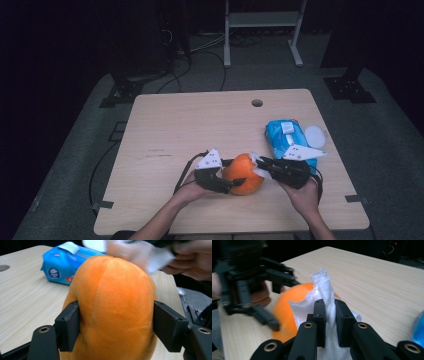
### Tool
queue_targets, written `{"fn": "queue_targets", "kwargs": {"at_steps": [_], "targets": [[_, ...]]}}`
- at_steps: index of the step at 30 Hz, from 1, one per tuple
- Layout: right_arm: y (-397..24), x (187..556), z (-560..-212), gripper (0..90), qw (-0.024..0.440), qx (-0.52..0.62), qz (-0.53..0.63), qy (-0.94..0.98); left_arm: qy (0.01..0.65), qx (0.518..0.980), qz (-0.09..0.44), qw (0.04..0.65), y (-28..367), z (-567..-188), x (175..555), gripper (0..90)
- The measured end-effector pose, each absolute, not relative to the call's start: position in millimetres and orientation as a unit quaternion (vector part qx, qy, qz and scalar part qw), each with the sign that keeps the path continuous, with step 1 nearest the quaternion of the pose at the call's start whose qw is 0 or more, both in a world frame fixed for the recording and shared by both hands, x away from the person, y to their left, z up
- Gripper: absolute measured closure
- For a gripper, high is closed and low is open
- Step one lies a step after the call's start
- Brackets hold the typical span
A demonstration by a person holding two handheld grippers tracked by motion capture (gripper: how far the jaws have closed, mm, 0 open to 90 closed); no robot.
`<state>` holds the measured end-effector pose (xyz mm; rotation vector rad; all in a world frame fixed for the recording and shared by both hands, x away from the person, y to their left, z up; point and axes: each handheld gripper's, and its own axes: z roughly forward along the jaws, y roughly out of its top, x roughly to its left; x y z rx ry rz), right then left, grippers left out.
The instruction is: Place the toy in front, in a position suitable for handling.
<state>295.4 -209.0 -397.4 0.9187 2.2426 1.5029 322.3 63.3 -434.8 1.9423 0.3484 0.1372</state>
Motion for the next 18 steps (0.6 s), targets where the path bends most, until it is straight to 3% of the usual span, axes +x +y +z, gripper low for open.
{"fn": "queue_targets", "kwargs": {"at_steps": [6,14,18], "targets": [[-217.3,302.4,-401.8,79.5,0.13,0.342,0.523,0.77,0.133,0.825,0.066,0.545,60.1,-434.1,319.1,28.4],[-182.8,282.5,-381.5,79.3,0.162,0.275,0.517,0.795,0.118,0.832,0.095,0.534,49.9,-433.3,310.3,28.6],[-192.1,288.1,-384.9,79.4,0.162,0.296,0.511,0.79,0.131,0.826,0.095,0.539,49.9,-433.9,311.0,28.9]]}}
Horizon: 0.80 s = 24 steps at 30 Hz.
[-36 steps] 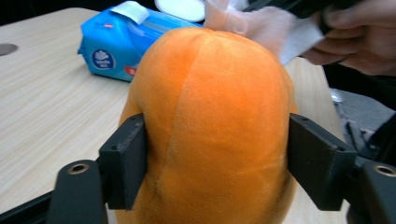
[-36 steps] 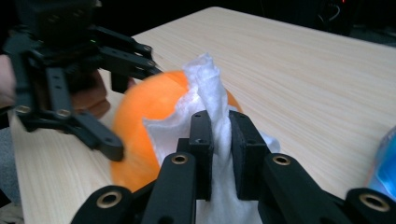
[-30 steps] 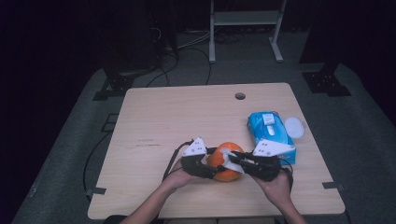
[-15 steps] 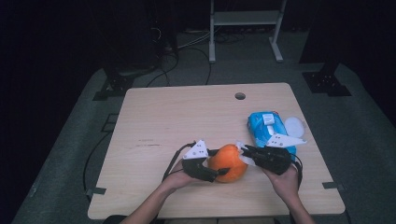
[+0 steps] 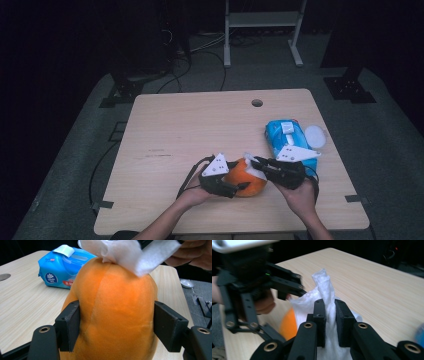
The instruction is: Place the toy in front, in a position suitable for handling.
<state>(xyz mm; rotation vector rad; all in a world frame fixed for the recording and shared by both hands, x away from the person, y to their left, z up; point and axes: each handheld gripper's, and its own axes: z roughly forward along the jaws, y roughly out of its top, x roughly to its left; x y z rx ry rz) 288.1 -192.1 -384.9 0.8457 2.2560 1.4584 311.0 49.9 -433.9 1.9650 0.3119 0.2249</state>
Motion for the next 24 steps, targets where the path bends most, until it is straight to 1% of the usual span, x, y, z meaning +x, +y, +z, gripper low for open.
{"fn": "queue_targets", "kwargs": {"at_steps": [3,5,7,10,13,15,18,20,22,24], "targets": [[-199.7,290.1,-387.5,79.4,0.163,0.313,0.511,0.784,0.135,0.825,0.096,0.541,47.3,-434.6,311.1,29.0],[-194.6,285.8,-384.9,79.3,0.17,0.303,0.509,0.788,0.139,0.823,0.097,0.541,46.9,-434.8,311.1,28.8],[-185.9,281.3,-382.7,79.1,0.163,0.281,0.514,0.794,0.143,0.822,0.095,0.544,47.7,-435.4,312.0,28.7],[-177.6,278.3,-380.6,79.2,0.183,0.268,0.5,0.803,0.146,0.821,0.093,0.543,49.2,-435.0,312.1,28.8],[-189.4,286.6,-384.1,79.2,0.17,0.29,0.503,0.796,0.135,0.823,0.091,0.544,48.1,-434.3,311.2,28.0],[-194.5,289.8,-388.2,79.2,0.148,0.294,0.507,0.797,0.114,0.829,0.086,0.541,49.2,-432.1,312.4,23.8],[-193.1,285.8,-386.9,79.2,0.148,0.271,0.495,0.812,0.104,0.823,0.07,0.554,54.6,-428.3,318.5,14.6],[-194.5,285.6,-386.5,79.0,0.135,0.262,0.496,0.817,0.102,0.821,0.059,0.559,57.1,-431.2,326.4,8.1],[-196.9,287.2,-386.7,79.0,0.129,0.261,0.498,0.817,0.103,0.82,0.044,0.562,55.9,-437.3,329.3,7.0],[-200.7,288.9,-385.5,79.0,0.133,0.265,0.494,0.817,0.089,0.824,0.042,0.558,54.2,-443.2,327.9,12.6]]}}
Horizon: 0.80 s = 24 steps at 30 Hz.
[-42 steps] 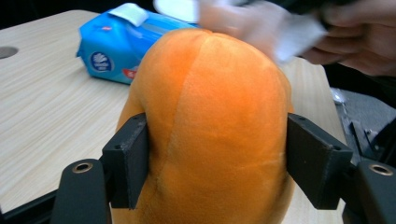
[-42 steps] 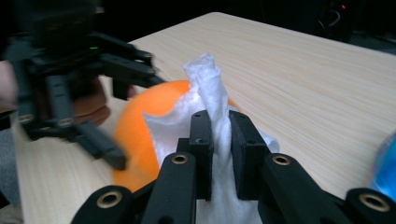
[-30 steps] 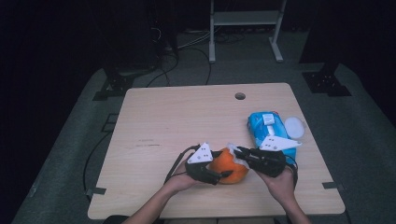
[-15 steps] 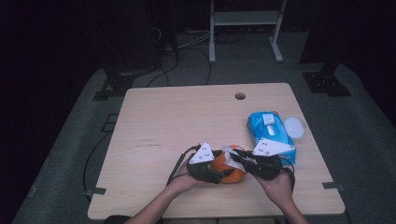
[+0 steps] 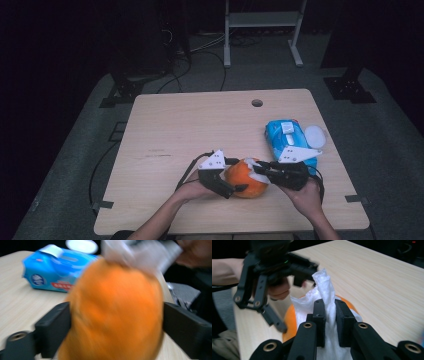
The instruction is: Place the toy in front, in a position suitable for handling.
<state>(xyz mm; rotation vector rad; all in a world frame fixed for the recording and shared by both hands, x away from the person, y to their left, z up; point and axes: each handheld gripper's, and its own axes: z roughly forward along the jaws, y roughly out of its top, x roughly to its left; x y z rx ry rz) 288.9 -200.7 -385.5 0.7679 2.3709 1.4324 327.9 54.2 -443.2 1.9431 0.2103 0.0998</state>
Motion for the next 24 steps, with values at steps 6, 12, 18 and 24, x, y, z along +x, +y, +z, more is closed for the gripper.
{"fn": "queue_targets", "kwargs": {"at_steps": [6,12,18,24], "targets": [[-204.1,287.9,-384.8,79.0,0.161,0.289,0.494,0.804,0.107,0.826,0.061,0.55,48.2,-440.9,322.1,27.9],[-171.3,277.2,-381.7,79.0,0.179,0.252,0.487,0.817,0.102,0.831,0.077,0.542,44.7,-440.7,316.7,29.2],[-196.9,288.4,-384.1,79.1,0.17,0.292,0.491,0.803,0.108,0.825,0.071,0.55,46.9,-442.1,318.9,31.3],[-215.1,285.1,-386.6,79.3,0.157,0.31,0.492,0.799,0.107,0.826,0.073,0.548,46.2,-441.7,317.9,31.3]]}}
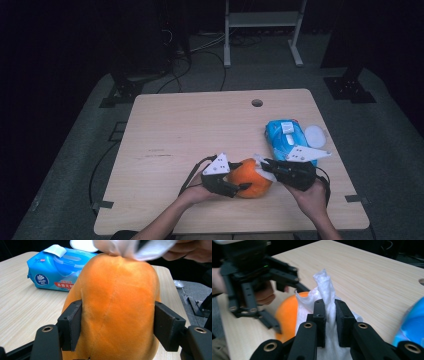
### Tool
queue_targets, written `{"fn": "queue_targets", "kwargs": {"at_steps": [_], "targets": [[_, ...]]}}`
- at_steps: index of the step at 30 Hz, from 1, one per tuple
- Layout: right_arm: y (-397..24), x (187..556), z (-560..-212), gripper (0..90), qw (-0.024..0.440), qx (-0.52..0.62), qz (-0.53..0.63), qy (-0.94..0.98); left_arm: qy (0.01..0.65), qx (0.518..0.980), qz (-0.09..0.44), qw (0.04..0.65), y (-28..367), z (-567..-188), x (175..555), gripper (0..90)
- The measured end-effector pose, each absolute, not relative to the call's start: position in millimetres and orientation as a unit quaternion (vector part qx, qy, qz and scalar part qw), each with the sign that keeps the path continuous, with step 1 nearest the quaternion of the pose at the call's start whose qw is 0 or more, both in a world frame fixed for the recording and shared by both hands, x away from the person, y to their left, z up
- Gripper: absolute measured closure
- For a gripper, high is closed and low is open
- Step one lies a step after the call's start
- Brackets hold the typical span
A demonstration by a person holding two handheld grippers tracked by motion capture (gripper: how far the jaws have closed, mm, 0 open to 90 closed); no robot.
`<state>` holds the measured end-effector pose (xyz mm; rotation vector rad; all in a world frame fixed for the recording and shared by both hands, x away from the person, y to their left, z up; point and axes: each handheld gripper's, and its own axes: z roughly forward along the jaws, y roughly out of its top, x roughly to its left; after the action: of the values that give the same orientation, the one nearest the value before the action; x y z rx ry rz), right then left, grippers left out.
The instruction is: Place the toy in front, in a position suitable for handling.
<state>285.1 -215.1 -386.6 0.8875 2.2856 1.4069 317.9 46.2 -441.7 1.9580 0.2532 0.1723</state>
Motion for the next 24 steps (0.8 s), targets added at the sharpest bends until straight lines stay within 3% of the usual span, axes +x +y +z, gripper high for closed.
{"fn": "queue_targets", "kwargs": {"at_steps": [9,16,24], "targets": [[-168.0,282.4,-379.2,79.6,0.152,0.256,0.478,0.827,0.081,0.835,0.085,0.538,38.8,-441.0,307.8,30.8],[-195.6,302.1,-384.2,79.7,0.151,0.306,0.484,0.806,0.083,0.831,0.083,0.543,39.8,-442.2,309.6,31.1],[-228.1,285.0,-388.6,79.9,0.156,0.334,0.485,0.793,0.112,0.825,0.07,0.55,45.5,-442.0,316.4,31.0]]}}
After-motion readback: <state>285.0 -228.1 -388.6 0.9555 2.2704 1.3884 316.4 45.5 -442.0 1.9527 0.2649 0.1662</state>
